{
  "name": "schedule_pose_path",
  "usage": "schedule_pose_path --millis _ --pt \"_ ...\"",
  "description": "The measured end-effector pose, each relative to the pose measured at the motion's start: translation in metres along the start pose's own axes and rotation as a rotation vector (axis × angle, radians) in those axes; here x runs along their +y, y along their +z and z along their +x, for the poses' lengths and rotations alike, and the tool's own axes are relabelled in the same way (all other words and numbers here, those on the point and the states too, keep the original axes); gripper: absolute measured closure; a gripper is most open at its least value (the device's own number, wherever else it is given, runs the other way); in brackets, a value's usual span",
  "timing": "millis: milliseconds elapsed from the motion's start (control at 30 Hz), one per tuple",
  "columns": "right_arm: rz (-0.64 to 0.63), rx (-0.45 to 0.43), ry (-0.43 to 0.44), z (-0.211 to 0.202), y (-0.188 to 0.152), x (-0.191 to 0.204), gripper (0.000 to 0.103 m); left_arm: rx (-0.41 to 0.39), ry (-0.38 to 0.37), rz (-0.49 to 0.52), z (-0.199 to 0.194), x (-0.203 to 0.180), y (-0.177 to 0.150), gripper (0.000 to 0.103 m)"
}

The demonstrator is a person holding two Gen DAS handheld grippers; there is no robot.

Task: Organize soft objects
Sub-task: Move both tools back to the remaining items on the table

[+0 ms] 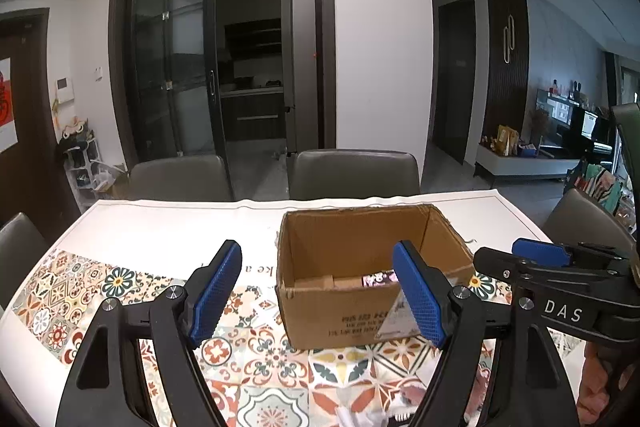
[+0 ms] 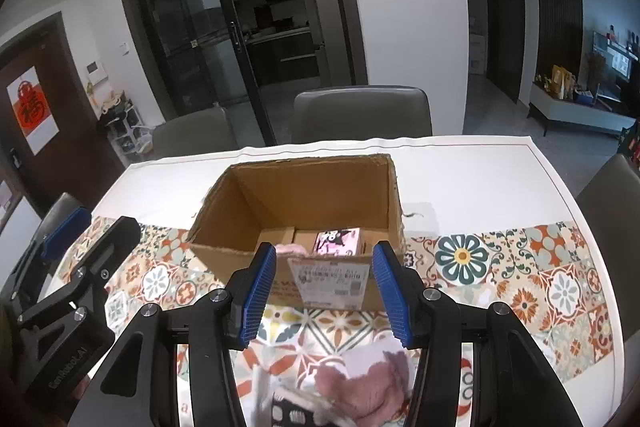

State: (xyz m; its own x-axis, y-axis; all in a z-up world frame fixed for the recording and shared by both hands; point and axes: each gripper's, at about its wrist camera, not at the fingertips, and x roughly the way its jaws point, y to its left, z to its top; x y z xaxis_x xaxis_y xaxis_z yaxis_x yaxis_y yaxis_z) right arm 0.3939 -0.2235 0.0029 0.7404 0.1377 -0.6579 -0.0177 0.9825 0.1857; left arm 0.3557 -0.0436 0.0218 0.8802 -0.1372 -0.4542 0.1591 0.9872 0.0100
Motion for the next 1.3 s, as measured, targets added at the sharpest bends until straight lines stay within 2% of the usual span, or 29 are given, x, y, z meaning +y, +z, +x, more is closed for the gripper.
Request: schedule_pose_path --millis 600,1300 --pt "-0.018 0.047 0.015 -0.028 -0.044 0.014 0.051 0.083 -0.006 -0.021 -0.041 0.005 -0.038 0.025" --pt "0.032 0.199 0.009 -0.022 -0.109 0.017 0.051 0.245 -0.064 0.006 -0.047 0.007 -0.096 0.026"
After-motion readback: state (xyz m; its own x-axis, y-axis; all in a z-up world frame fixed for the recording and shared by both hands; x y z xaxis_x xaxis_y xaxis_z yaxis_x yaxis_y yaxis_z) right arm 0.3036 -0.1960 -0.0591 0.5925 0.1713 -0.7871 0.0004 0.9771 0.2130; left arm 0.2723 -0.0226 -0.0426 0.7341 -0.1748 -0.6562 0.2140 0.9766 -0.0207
